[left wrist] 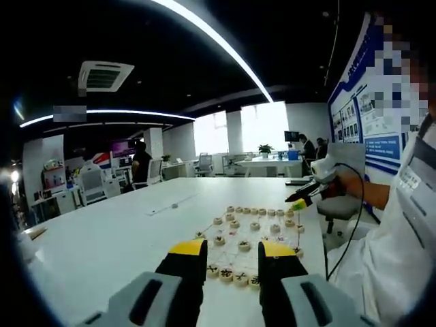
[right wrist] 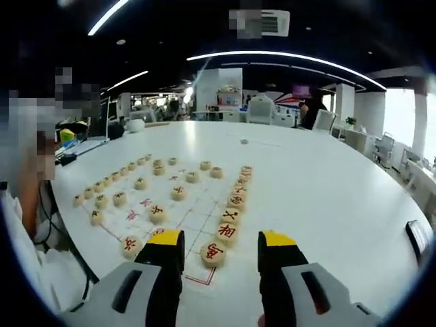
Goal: Pick up the chess pieces one by one and place each piece onto its starting position on the chessboard, setting the pieces on their correct points until all the chess pieces are arranged in the starting layout
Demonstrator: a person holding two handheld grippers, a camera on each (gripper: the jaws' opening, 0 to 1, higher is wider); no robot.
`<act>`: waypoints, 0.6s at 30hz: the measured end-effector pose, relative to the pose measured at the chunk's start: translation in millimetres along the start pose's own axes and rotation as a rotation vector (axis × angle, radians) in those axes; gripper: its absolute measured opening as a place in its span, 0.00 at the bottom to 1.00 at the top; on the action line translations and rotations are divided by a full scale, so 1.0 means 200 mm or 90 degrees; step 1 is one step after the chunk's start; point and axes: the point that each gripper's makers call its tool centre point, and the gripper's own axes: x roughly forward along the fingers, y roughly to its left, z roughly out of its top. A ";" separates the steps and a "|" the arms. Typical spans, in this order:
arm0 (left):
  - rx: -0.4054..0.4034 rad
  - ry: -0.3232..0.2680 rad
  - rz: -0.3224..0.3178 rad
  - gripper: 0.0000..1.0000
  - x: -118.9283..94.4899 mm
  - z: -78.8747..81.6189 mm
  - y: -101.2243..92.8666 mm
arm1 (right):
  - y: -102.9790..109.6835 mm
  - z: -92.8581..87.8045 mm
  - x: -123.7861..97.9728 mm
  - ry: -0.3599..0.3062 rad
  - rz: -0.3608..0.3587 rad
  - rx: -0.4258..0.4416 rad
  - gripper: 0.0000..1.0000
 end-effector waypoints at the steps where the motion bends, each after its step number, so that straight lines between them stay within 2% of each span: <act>1: 0.000 0.000 0.000 0.32 0.00 0.00 0.00 | 0.00 0.03 0.00 -0.007 -0.001 -0.003 0.44; 6: 0.000 -0.001 0.001 0.32 0.00 0.00 0.00 | -0.02 0.28 -0.01 -0.061 -0.010 -0.032 0.43; 10: 0.000 0.000 0.003 0.32 -0.01 0.00 0.01 | -0.03 0.47 0.03 -0.098 0.000 -0.025 0.42; 13: 0.000 -0.003 0.004 0.32 -0.01 0.01 0.01 | -0.01 0.63 0.12 -0.122 0.022 -0.014 0.42; 16: 0.001 -0.004 0.006 0.32 -0.02 0.01 0.01 | 0.00 0.72 0.21 -0.126 0.026 -0.019 0.42; 18: 0.001 -0.005 0.007 0.32 -0.02 0.01 0.01 | 0.01 0.78 0.34 -0.122 0.032 -0.031 0.41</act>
